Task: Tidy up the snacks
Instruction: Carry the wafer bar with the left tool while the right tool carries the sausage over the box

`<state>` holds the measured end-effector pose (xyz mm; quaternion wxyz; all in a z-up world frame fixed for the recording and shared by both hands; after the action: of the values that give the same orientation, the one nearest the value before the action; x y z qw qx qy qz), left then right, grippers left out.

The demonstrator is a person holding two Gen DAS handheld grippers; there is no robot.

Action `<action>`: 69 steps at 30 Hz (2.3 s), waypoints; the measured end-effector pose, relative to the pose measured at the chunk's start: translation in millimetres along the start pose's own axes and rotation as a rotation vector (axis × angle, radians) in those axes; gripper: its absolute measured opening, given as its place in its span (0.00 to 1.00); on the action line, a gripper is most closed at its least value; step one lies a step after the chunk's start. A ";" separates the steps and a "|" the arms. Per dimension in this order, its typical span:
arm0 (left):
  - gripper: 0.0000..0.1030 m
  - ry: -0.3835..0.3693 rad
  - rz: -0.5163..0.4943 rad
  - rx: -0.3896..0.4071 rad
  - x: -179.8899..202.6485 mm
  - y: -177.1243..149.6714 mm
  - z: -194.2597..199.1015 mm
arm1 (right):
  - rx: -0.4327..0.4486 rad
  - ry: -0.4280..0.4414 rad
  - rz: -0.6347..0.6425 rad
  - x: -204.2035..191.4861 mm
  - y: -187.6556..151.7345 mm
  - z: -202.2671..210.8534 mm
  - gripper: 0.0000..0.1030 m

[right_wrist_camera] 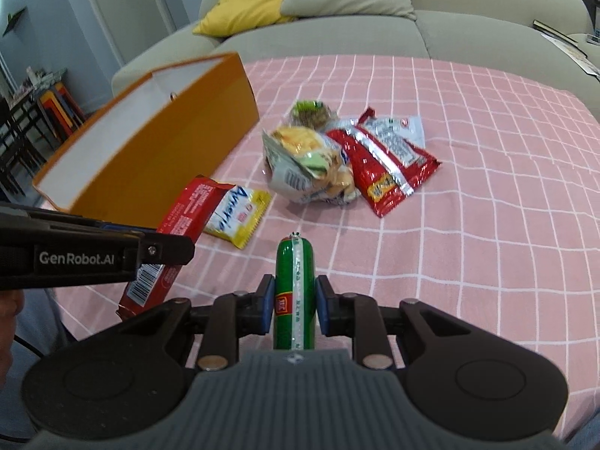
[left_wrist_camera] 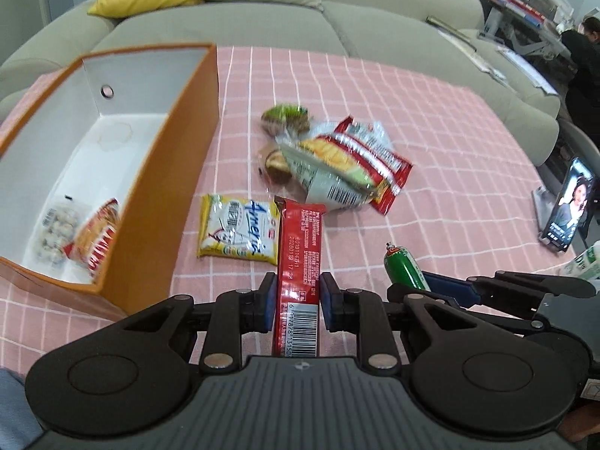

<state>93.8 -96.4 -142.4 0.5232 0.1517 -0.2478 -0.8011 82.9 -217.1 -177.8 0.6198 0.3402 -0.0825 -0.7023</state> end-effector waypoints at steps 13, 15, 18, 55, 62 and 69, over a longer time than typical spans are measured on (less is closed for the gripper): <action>0.25 0.046 0.029 0.085 -43.5 19.5 62.9 | 0.063 0.110 0.030 -64.8 30.5 29.0 0.19; 0.25 0.063 0.020 0.093 -55.2 23.2 71.9 | 0.066 0.124 0.047 -78.3 37.1 29.8 0.19; 0.25 0.094 -0.002 0.105 -73.1 30.3 83.2 | 0.071 0.144 0.078 -101.0 47.2 29.4 0.19; 0.25 0.121 0.097 -0.218 -235.9 16.7 -4.1 | -0.198 0.001 0.676 -248.6 80.4 -136.7 0.19; 0.25 0.103 0.078 -0.276 -234.2 6.3 -20.7 | -0.268 -0.042 0.740 -240.5 69.2 -160.7 0.19; 0.25 0.100 0.063 -0.318 -231.3 -1.9 -32.1 | -0.317 -0.063 0.777 -235.8 57.9 -173.3 0.19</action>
<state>202.5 107.9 -174.0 0.5772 0.0989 -0.0964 -0.8049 230.6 41.8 -189.0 0.8804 0.1629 -0.1145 -0.4304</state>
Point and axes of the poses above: each gripper's, at about its wrist camera, not at the fingertips, and z roughly against the way its jaws point, x to its right, y to its top, the point moved 8 cm from there along -z, roughly the way its jaws point, and after that the axes turned 12 degrees about -z, right-handed, at the moved point
